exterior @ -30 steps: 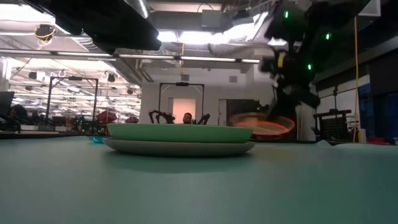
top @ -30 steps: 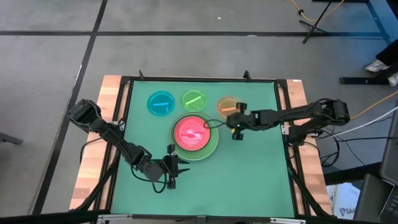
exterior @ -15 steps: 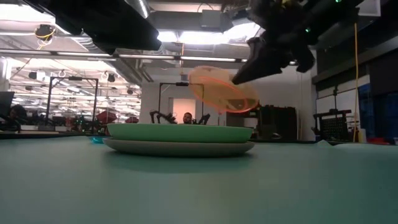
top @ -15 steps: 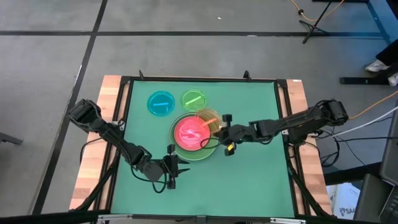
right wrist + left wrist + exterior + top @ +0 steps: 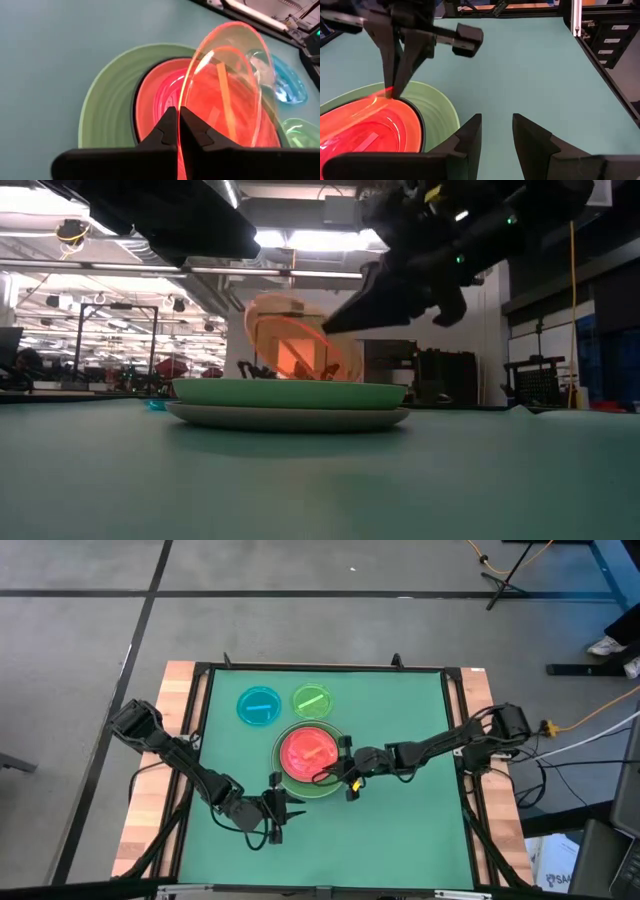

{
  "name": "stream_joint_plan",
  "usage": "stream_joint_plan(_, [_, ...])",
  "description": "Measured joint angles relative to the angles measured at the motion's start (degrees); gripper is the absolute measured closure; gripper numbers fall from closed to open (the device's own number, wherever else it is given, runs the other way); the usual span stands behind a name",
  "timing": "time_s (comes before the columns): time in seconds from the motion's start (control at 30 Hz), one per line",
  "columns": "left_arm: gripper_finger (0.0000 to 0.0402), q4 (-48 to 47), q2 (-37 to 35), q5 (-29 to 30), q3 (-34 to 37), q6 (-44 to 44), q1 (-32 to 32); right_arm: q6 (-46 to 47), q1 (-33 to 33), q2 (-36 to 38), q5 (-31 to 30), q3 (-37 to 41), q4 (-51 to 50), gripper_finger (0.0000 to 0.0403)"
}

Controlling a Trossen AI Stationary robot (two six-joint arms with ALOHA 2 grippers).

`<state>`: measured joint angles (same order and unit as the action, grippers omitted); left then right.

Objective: Stack plastic plates
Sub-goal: Stack the transparent orange plate on top of the transparent pink plate

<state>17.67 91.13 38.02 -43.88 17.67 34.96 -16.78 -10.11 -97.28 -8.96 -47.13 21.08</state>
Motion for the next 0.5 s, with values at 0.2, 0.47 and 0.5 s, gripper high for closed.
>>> stream_joint_plan(0.2, [0.0299, 0.00, 0.00, 0.00, 0.00, -0.01, 0.00, 0.23, 0.00, -1.59, -0.01, 0.00, 0.00, 0.0402])
stream_joint_plan(0.47, [0.0299, 0.00, 0.00, 0.00, 0.00, 0.07, 0.00, 3.73, 0.02, -2.46, -1.01, 0.02, -0.31, 0.0349])
stream_joint_plan(0.5, [0.0299, 0.00, 0.00, 0.00, 0.00, 0.07, 0.00, 3.99, 0.02, -2.46, -1.13, 0.02, -0.31, 0.0335])
